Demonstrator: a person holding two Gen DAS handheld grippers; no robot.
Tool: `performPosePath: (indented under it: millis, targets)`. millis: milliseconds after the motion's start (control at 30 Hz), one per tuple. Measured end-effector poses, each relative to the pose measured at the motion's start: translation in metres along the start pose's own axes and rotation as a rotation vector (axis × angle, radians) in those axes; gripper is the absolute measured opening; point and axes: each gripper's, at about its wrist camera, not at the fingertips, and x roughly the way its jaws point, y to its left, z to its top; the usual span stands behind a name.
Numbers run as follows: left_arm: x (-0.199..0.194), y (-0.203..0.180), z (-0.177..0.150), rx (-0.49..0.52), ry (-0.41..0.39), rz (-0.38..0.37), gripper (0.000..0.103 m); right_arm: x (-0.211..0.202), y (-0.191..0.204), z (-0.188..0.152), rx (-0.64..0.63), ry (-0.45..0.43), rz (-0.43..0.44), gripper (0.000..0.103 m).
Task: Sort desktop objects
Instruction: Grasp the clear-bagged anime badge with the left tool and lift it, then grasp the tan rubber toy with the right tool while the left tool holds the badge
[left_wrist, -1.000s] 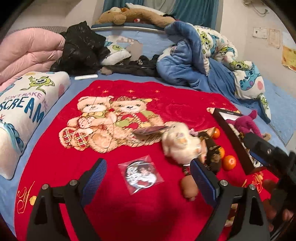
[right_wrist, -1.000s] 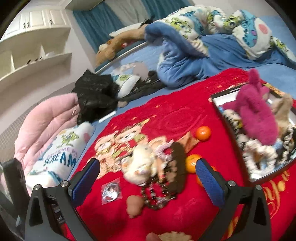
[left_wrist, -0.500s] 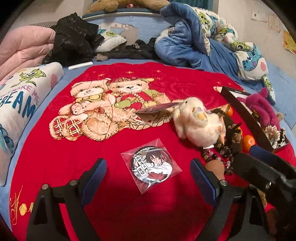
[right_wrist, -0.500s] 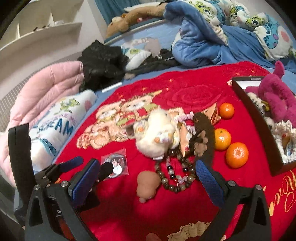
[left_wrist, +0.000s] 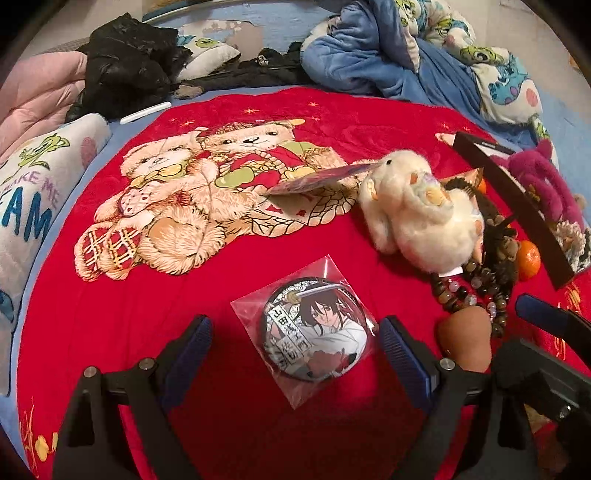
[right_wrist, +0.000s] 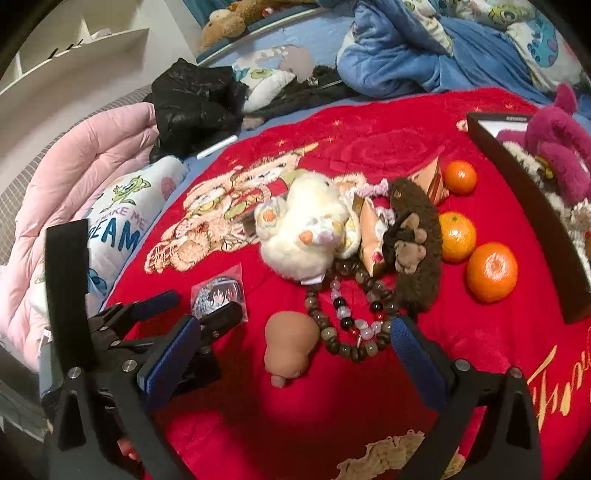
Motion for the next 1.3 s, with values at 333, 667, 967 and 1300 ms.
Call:
performPosePath:
  millis: [333, 667, 967, 1300]
  targets:
    - [0.014, -0.006, 0.000, 0.033, 0.015, 0.036, 0.101, 0.010, -0.009, -0.003, 0.031, 0.036, -0.020, 0.103]
    - [-0.003, -0.023, -0.008, 0.103, -0.053, 0.044, 0.037, 0.011, -0.009, -0.005, 0.029, 0.042, -0.021, 0.102]
    - [-0.010, -0.018, -0.012, 0.083, -0.066, 0.056, 0.007, 0.012, -0.003, -0.008, 0.003, 0.050, -0.040, 0.098]
    - [-0.023, 0.012, -0.018, -0.014, -0.079, 0.065, 0.007, 0.018, 0.005, -0.012, -0.074, 0.075, -0.069, 0.062]
